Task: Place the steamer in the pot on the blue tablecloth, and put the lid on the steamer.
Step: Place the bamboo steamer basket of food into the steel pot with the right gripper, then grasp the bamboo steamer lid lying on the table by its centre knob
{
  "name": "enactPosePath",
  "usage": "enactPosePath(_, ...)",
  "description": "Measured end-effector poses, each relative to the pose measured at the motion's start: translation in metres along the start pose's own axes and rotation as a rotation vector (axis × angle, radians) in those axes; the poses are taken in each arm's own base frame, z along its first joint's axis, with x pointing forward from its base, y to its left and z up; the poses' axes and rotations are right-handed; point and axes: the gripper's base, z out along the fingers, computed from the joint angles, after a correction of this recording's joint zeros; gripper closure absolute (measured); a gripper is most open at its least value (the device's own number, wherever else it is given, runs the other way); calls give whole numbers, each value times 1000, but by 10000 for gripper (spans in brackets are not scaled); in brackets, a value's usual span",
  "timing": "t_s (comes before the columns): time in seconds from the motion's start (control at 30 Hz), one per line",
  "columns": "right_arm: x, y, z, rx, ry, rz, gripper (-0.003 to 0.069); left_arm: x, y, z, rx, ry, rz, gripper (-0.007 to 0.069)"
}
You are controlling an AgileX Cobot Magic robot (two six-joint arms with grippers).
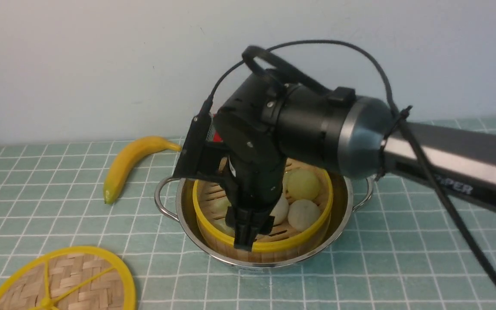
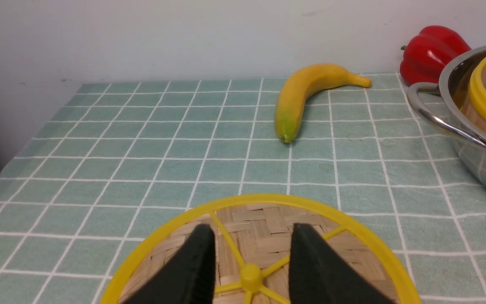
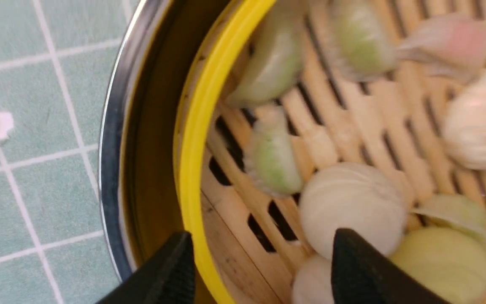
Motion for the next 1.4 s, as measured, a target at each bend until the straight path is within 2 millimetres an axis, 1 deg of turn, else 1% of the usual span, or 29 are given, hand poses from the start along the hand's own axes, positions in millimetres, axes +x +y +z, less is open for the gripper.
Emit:
enactPosePath(0.07,2,-4,-23,20,-45,32,232,0,0,0,0,0,0,382)
enactPosePath(0.13,5,-8,-40,46,-75,61,279,0,0,0,0,0,0,382)
enactPosePath(0.17,5,-9,-42,49,-78,64,279,0,0,0,0,0,0,382)
enactPosePath(0.23,10,-15,-65,95,-119,95,410,0,0,0,0,0,0,382)
enactPosePath(0.27,13,-17,-77,116,-138,109,483,0,0,0,0,0,0,382)
enactPosePath(0.3,17,-21,-91,144,-164,130,573,0,0,0,0,0,0,382)
enactPosePath(0.33,17,-21,-91,143,-164,134,585,0,0,0,0,0,0,382)
enactPosePath(0.37,24,-26,-112,185,-202,174,645,0,0,0,0,0,0,382)
enactPosePath(0.4,29,-29,-125,212,-228,219,667,0,0,0,0,0,0,382)
enactPosePath(0.43,36,-34,-141,246,-259,263,672,0,0,0,0,0,0,382)
enactPosePath(0.47,37,-35,-143,251,-264,273,672,0,0,0,0,0,0,382)
enactPosePath(0.5,47,-41,-163,284,-311,357,675,0,0,0,0,0,0,382)
enactPosePath(0.6,65,-50,-190,311,-379,502,675,0,0,0,0,0,0,382)
enactPosePath(0.7,79,-52,-213,305,-452,647,673,0,0,0,0,0,0,382)
enactPosePath(0.73,79,-52,-215,302,-457,660,672,0,0,0,0,0,0,382)
enactPosePath(0.77,83,-51,-221,294,-481,704,670,0,0,0,0,0,0,382)
enactPosePath(0.83,87,-51,-228,283,-506,751,666,0,0,0,0,0,0,382)
enactPosePath(0.97,90,-51,-235,290,-536,755,664,0,0,0,0,0,0,382)
enactPosePath(1.07,96,-54,-233,329,-521,738,657,0,0,0,0,0,0,382)
enactPosePath(1.1,100,-54,-231,335,-510,739,657,0,0,0,0,0,0,382)
enactPosePath(1.13,110,-54,-225,342,-500,739,654,0,0,0,0,0,0,382)
enactPosePath(1.17,113,-54,-227,342,-511,740,654,0,0,0,0,0,0,382)
enactPosePath(1.27,156,-44,-204,322,-530,785,646,0,0,0,0,0,0,382)
enactPosePath(1.33,192,-34,-187,319,-607,852,641,0,0,0,0,0,0,382)
enactPosePath(1.37,197,-33,-185,321,-597,858,641,0,0,0,0,0,0,382)
enactPosePath(1.4,234,-21,-172,349,-677,924,634,0,0,0,0,0,0,382)
